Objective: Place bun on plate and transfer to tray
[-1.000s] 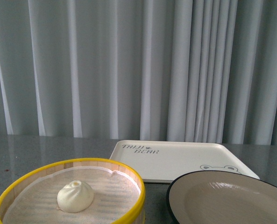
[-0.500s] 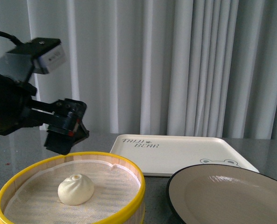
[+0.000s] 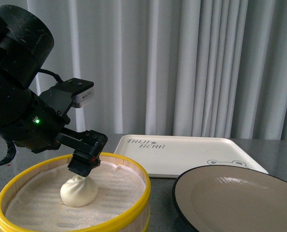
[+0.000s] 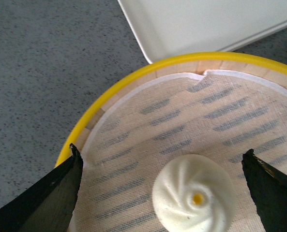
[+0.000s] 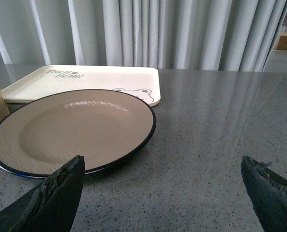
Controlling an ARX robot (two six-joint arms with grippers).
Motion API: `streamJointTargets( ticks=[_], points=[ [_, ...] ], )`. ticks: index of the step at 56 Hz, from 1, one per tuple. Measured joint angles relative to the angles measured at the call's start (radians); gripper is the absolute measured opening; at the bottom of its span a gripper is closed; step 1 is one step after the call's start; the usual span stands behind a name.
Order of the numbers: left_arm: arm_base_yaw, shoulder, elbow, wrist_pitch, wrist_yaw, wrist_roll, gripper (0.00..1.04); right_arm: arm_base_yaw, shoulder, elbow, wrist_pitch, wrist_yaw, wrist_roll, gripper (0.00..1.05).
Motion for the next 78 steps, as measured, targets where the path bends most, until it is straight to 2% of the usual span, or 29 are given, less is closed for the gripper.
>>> streamJointTargets(
  ticks=[13, 73, 76, 78],
  points=[
    [0.018, 0.0, 0.004, -0.053, 0.054, -0.024, 0.98, 0.0, 0.0, 0.0, 0.0, 0.0, 0.0, 0.96],
    [-0.014, 0.014, -0.053, -0.064, 0.065, -0.05, 0.98, 0.0, 0.0, 0.0, 0.0, 0.0, 0.0, 0.96],
    [-0.016, 0.014, -0.053, -0.062, 0.066, -0.051, 0.94, 0.0, 0.0, 0.0, 0.0, 0.0, 0.0, 0.96],
    [-0.018, 0.014, -0.053, -0.062, 0.067, -0.054, 0.87, 0.0, 0.0, 0.0, 0.0, 0.0, 0.0, 0.96]
  ],
)
